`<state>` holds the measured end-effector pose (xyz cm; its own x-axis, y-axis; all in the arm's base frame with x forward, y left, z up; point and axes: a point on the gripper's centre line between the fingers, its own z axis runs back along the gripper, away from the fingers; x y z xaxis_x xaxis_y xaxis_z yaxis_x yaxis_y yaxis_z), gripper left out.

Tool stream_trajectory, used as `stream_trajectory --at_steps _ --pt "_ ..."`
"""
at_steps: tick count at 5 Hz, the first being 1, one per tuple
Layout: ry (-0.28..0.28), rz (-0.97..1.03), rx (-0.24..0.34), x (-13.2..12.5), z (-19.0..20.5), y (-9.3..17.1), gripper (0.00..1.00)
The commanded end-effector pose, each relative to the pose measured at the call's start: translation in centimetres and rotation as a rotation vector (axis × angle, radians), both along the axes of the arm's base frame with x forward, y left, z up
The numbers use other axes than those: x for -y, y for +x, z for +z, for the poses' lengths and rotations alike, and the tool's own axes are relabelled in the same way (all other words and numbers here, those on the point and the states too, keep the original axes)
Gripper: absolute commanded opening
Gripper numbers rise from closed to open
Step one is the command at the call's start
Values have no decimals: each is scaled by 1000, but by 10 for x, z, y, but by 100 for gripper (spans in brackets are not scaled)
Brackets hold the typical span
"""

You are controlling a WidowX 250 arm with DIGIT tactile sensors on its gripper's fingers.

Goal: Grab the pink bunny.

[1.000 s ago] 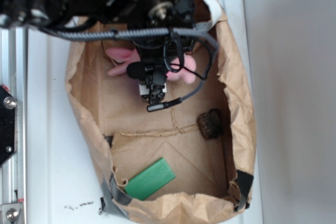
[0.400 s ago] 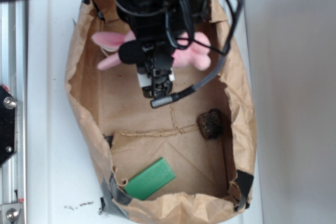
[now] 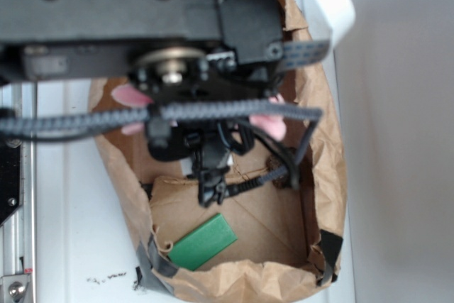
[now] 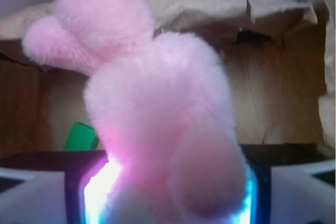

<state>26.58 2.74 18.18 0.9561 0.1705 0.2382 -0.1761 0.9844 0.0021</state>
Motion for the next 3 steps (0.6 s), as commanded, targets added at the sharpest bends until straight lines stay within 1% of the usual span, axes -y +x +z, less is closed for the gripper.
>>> stream_trajectory --at_steps 1,2,3 --pt "-32 32 49 -13 39 21 0" --pt "-38 24 50 -12 37 24 0" --pt "4 27 52 -11 30 26 0"
